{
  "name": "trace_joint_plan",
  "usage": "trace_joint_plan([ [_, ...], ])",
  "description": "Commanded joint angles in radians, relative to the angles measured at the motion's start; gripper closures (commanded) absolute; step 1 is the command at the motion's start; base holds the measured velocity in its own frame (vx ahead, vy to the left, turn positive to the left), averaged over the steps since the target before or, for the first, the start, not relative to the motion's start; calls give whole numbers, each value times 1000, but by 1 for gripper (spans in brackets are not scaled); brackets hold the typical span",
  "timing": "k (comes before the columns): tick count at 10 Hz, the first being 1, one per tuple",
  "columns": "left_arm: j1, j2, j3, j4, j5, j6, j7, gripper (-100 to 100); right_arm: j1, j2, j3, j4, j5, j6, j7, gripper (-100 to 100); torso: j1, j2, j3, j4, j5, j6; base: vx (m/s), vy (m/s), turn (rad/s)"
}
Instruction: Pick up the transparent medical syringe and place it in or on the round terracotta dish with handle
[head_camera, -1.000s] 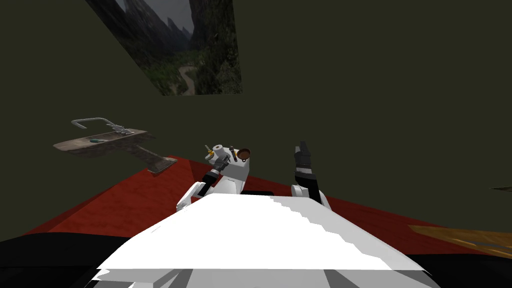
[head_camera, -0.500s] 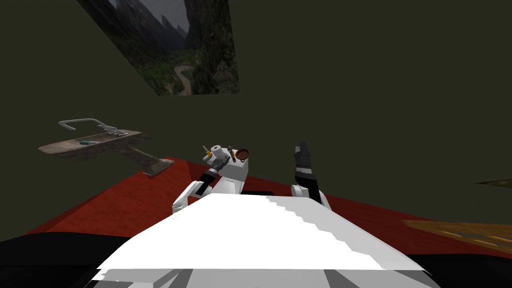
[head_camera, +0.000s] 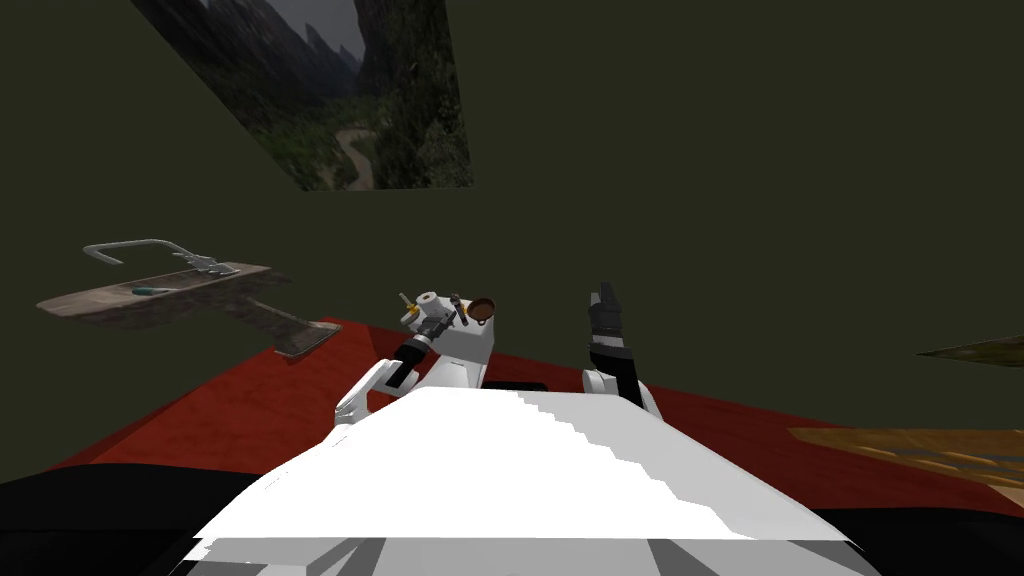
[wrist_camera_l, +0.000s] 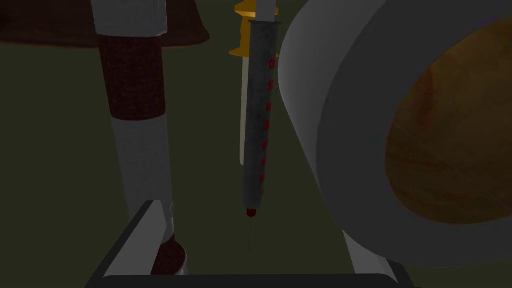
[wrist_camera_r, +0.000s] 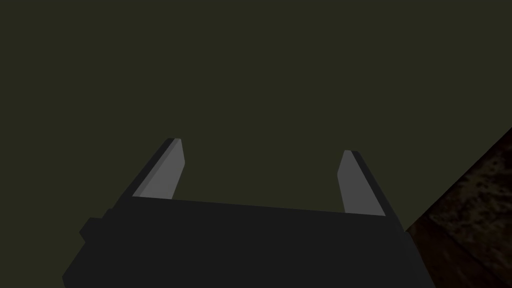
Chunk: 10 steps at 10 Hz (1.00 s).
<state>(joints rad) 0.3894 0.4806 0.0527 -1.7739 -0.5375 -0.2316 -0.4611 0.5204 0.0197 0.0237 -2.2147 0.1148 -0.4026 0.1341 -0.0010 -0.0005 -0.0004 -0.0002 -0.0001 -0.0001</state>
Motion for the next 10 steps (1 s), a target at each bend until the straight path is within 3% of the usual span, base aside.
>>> trace_joint_plan([
  [1, 5, 20, -3, -15, 7, 30, 24, -100, 0, 0, 0, 0, 0, 0, 0, 0, 0, 0, 0, 0, 0, 0, 1, -11, -45],
  [6, 14, 90, -11, -54, 32, 121, 105, -100, 0, 0, 0, 0, 0, 0, 0, 0, 0, 0, 0, 0, 0, 0, 2, -14, -51],
  [7, 14, 82, -10, -52, 29, 109, 93, -100, 0, 0, 0, 0, 0, 0, 0, 0, 0, 0, 0, 0, 0, 0, 1, -5, -9],
  [8, 15, 84, -10, -53, 30, 113, 97, 0, 0, 0, 0, 0, 0, 0, 0, 0, 0, 0, 0, 0, 0, 0, 0, 0, 0],
  [9, 15, 83, -10, -53, 30, 113, 97, -100, 0, 0, 0, 0, 0, 0, 0, 0, 0, 0, 0, 0, 0, 0, 0, 0, 0],
  [10, 15, 83, -10, -53, 30, 113, 97, 100, 0, 0, 0, 0, 0, 0, 0, 0, 1, 0, 0, 0, 0, 0, 0, 0, 0],
])
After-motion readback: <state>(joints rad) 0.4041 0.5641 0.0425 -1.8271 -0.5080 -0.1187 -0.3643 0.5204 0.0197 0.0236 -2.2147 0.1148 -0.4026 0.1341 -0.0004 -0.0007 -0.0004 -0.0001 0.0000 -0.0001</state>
